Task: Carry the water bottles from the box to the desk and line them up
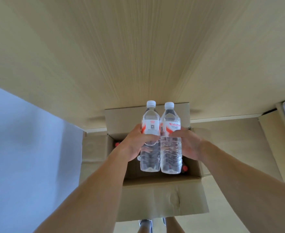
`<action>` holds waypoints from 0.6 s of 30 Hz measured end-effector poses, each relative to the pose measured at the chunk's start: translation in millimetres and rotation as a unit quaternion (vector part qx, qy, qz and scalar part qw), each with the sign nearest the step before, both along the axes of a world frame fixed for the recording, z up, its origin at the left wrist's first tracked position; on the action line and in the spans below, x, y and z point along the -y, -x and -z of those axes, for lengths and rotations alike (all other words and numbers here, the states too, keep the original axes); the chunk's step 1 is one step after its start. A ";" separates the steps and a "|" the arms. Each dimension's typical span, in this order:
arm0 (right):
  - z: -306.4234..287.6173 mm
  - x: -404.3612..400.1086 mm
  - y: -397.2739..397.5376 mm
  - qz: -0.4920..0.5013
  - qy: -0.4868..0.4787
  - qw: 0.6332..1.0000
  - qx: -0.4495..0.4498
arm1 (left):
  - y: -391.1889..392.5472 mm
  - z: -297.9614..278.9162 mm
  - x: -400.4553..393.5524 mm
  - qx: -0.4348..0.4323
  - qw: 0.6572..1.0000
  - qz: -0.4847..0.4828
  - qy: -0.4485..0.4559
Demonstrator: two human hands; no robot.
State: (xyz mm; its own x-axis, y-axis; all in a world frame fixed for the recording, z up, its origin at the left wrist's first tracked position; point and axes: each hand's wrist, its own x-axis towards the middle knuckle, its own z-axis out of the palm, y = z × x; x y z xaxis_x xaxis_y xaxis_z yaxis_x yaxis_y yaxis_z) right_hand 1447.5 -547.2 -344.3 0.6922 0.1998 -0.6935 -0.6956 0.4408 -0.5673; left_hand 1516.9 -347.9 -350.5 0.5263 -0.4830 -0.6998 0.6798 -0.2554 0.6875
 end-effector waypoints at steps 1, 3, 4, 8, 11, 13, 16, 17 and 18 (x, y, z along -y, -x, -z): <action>-8.8 0.4 2.1 0.011 0.004 1.000 0.006 | 1.8 -8.8 0.7 0.006 1.000 -0.010 0.004; -25.1 -0.6 5.7 0.031 0.012 0.999 0.019 | 4.2 -26.7 2.7 0.017 0.999 -0.043 0.005; -32.0 -1.7 7.6 0.038 0.013 0.999 0.027 | 5.3 -35.1 4.3 0.025 0.998 -0.054 0.004; -60.2 -2.8 17.8 0.063 0.019 0.997 0.044 | 10.3 -71.0 11.9 0.077 0.996 -0.040 0.002; -79.9 -0.3 30.6 0.088 0.045 0.995 0.033 | 12.6 -94.3 18.5 0.091 0.996 -0.011 0.013; -89.9 1.5 41.0 0.115 0.063 0.991 0.028 | 13.9 -109.2 23.9 0.066 0.997 -0.009 0.040; -101.5 3.0 56.2 0.159 0.070 0.984 0.026 | 17.8 -124.9 32.2 0.074 0.996 0.023 0.053; -104.7 3.6 61.6 0.173 0.070 0.982 0.027 | 20.6 -127.8 35.7 0.091 0.994 0.037 0.052; -107.5 4.3 66.9 0.191 0.069 0.979 0.027 | 24.1 -130.6 39.5 0.106 0.992 0.046 0.051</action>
